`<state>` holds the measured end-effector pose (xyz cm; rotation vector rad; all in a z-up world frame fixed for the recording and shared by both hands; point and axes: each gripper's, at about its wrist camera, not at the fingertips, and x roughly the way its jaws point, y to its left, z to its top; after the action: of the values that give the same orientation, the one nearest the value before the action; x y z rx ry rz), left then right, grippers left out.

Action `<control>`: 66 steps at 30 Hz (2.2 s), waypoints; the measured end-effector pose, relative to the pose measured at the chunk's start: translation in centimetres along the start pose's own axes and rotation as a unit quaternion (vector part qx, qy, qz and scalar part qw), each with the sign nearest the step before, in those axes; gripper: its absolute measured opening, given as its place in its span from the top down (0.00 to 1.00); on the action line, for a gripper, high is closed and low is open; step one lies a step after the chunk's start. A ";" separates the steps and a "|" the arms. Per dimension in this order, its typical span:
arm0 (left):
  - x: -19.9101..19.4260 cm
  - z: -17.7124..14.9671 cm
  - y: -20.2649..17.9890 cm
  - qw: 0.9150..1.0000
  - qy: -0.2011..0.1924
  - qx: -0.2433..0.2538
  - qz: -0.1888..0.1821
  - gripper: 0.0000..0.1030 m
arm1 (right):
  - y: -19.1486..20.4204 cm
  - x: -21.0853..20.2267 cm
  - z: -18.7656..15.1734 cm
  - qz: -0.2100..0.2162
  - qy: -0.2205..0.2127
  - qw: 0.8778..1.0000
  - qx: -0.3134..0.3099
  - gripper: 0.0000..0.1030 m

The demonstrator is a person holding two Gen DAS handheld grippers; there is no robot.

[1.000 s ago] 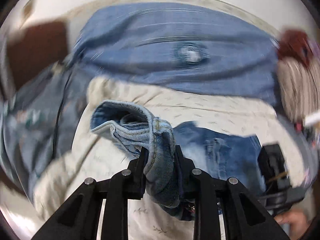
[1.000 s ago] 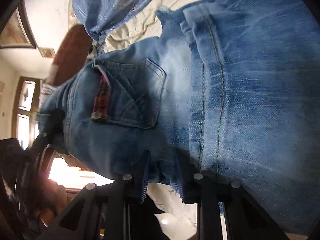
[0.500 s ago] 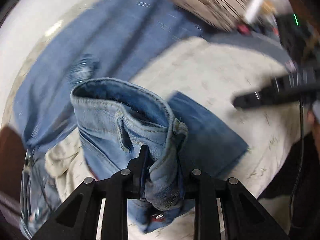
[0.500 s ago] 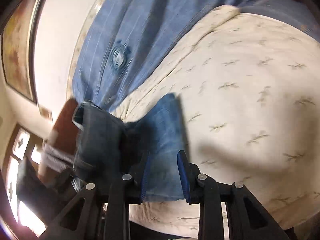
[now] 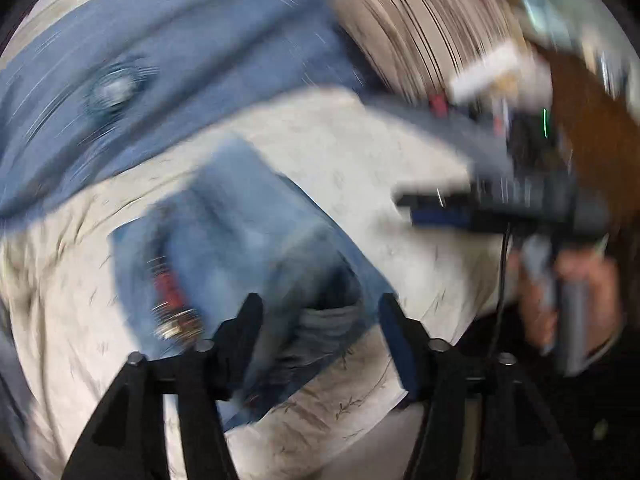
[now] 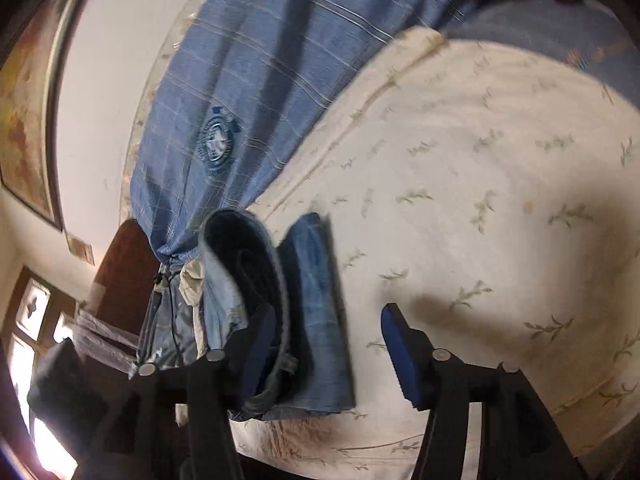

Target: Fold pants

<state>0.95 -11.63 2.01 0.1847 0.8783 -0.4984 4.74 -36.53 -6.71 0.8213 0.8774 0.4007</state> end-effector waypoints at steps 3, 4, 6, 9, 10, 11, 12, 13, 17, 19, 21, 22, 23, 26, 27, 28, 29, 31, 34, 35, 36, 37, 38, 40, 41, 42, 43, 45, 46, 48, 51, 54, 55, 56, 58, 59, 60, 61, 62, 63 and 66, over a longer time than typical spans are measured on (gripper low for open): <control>-3.2 -2.6 5.6 0.988 -0.080 -0.128 0.031 0.19 | 2.9 0.5 -0.4 -0.004 0.014 0.999 -0.047 0.33; -3.2 -3.8 7.9 0.978 -0.094 -0.183 0.036 0.19 | 3.7 0.8 -0.6 -0.002 0.021 0.998 -0.060 0.33; -2.0 -5.3 10.3 0.967 -0.088 -0.237 0.042 0.19 | 5.5 1.8 -0.8 0.006 0.041 0.996 -0.080 0.33; 1.0 -7.4 12.0 0.960 -0.054 -0.269 0.052 0.19 | 8.3 4.4 -0.7 -0.020 0.061 0.991 -0.119 0.33; 2.3 -7.9 12.2 0.960 -0.032 -0.271 0.056 0.19 | 8.9 5.2 -0.7 -0.029 0.067 0.988 -0.133 0.33; 3.4 -8.2 12.2 0.961 -0.014 -0.271 0.055 0.19 | 9.5 6.3 -0.7 -0.040 0.079 0.985 -0.148 0.33; 4.2 -8.6 12.2 0.960 -0.006 -0.274 0.056 0.18 | 9.9 7.8 -1.0 -0.049 0.110 0.980 -0.159 0.43; 4.3 -8.6 12.3 0.958 -0.012 -0.281 0.058 0.17 | 10.2 9.4 -1.4 -0.062 0.148 0.973 -0.164 0.59; 4.3 -8.7 12.0 0.960 -0.011 -0.275 0.050 0.14 | 13.6 8.8 -2.9 -0.132 0.148 0.951 -0.236 0.81; 4.7 -8.7 12.3 0.961 -0.011 -0.274 0.040 0.12 | 15.3 7.2 -3.3 -0.149 0.136 0.946 -0.254 0.81; 4.3 -8.5 12.0 0.962 -0.012 -0.269 0.037 0.12 | 15.4 6.6 -3.8 -0.169 0.134 0.941 -0.259 0.81; 4.0 -8.3 11.8 0.964 -0.018 -0.262 0.041 0.12 | 14.7 7.1 -4.0 -0.189 0.140 0.937 -0.259 0.81; 3.7 -7.8 11.8 0.965 -0.026 -0.256 0.046 0.12 | 13.8 7.9 -4.0 -0.201 0.148 0.935 -0.252 0.81; 0.7 -6.7 10.1 0.970 -0.085 -0.215 0.072 0.12 | 10.1 9.2 -3.6 -0.193 0.162 0.948 -0.195 0.79; 0.8 -6.4 9.1 0.974 -0.085 -0.189 0.091 0.12 | 9.5 9.0 -3.3 -0.180 0.158 0.955 -0.177 0.78; 2.1 -6.3 8.2 0.979 -0.060 -0.160 0.112 0.12 | 9.3 8.9 -3.2 -0.175 0.159 0.956 -0.175 0.78; 4.4 -6.4 7.8 0.983 -0.017 -0.136 0.123 0.12 | 9.2 8.9 -3.1 -0.168 0.161 0.956 -0.178 0.77; 6.9 -7.4 7.7 0.982 0.006 -0.139 0.128 0.11 | 8.8 8.8 -2.9 -0.157 0.164 0.959 -0.168 0.74; 6.6 -7.1 7.6 0.982 0.008 -0.133 0.132 0.11 | 8.9 7.7 -2.1 -0.143 0.170 0.964 -0.149 0.69; 6.6 -7.1 7.5 0.982 0.008 -0.130 0.133 0.11 | 9.2 7.0 -1.8 -0.146 0.162 0.964 -0.151 0.68; 6.6 -7.1 7.6 0.982 0.008 -0.133 0.131 0.11 | 10.3 6.0 -1.3 -0.151 0.145 0.964 -0.162 0.68; 6.5 -7.1 7.7 0.982 0.007 -0.137 0.129 0.11 | 11.2 5.3 -1.0 -0.155 0.129 0.964 -0.175 0.67; 6.5 -7.1 7.8 0.982 0.006 -0.140 0.126 0.11 | 12.4 4.7 -0.4 -0.152 0.113 0.964 -0.187 0.66; 6.6 -7.1 7.9 0.983 0.007 -0.137 0.123 0.11 | 14.6 4.2 0.9 -0.123 0.095 0.969 -0.191 0.66; 6.5 -7.1 7.9 0.983 0.007 -0.137 0.123 0.11 | 15.5 4.7 1.3 -0.102 0.098 0.971 -0.192 0.66; 6.5 -7.1 7.8 0.983 0.006 -0.135 0.124 0.11 | 16.3 5.7 1.9 -0.075 0.105 0.973 -0.192 0.66; 6.5 -7.1 7.7 0.983 0.005 -0.133 0.125 0.11 | 16.5 6.4 2.3 -0.065 0.111 0.974 -0.187 0.66; 6.5 -7.0 7.9 0.983 0.004 -0.133 0.124 0.11 | 16.5 8.5 3.0 -0.046 0.127 0.976 -0.172 0.65; 6.4 -7.1 8.0 0.983 0.004 -0.135 0.121 0.11 | 15.5 10.3 3.3 -0.056 0.138 0.974 -0.170 0.64; 6.3 -7.2 8.1 0.984 0.000 -0.141 0.109 0.11 | 11.8 13.7 3.2 -0.127 0.173 0.967 -0.137 0.65; 4.1 -6.9 8.6 0.983 -0.034 -0.162 0.079 0.11 | 7.6 14.3 3.2 -0.090 0.173 0.979 -0.063 0.73; 1.6 -6.6 10.0 0.972 -0.092 -0.201 0.075 0.11 | 8.4 14.3 2.9 -0.110 0.174 0.974 -0.097 0.73; 1.5 -6.7 10.5 0.969 -0.093 -0.215 0.077 0.11 | 8.7 14.4 2.9 -0.114 0.174 0.973 -0.101 0.73; 2.4 -6.8 10.9 0.969 -0.070 -0.221 0.079 0.11 | 8.9 14.3 2.9 -0.116 0.175 0.973 -0.098 0.73; 5.8 -7.4 10.5 0.977 0.019 -0.200 0.073 0.11 | 9.7 13.4 2.7 -0.117 0.170 0.972 -0.108 0.71; 6.1 -7.9 10.4 0.976 0.009 -0.203 0.080 0.09 | 10.5 12.5 2.5 -0.124 0.162 0.971 -0.121 0.70; 5.9 -8.0 10.3 0.975 -0.001 -0.206 0.082 0.09 | 11.4 11.4 2.1 -0.126 0.153 0.971 -0.134 0.68; 5.9 -7.7 10.3 0.975 0.005 -0.204 0.085 0.09 | 12.2 10.3 1.8 -0.108 0.148 0.972 -0.144 0.68; 5.8 -7.6 10.2 0.976 0.005 -0.199 0.086 0.09 | 12.5 9.4 1.3 -0.090 0.149 0.973 -0.149 0.66; 5.8 -7.6 10.1 0.977 0.005 -0.194 0.089 0.09 | 12.5 9.0 0.5 -0.081 0.156 0.973 -0.152 0.60; 5.9 -7.8 10.2 0.976 0.006 -0.204 0.071 0.09 | 8.8 10.3 -1.4 -0.129 0.198 0.962 -0.140 0.71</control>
<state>3.74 -2.02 -7.96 -0.1250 0.9519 -0.1763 9.90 -23.91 -5.75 0.3607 1.2506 0.4532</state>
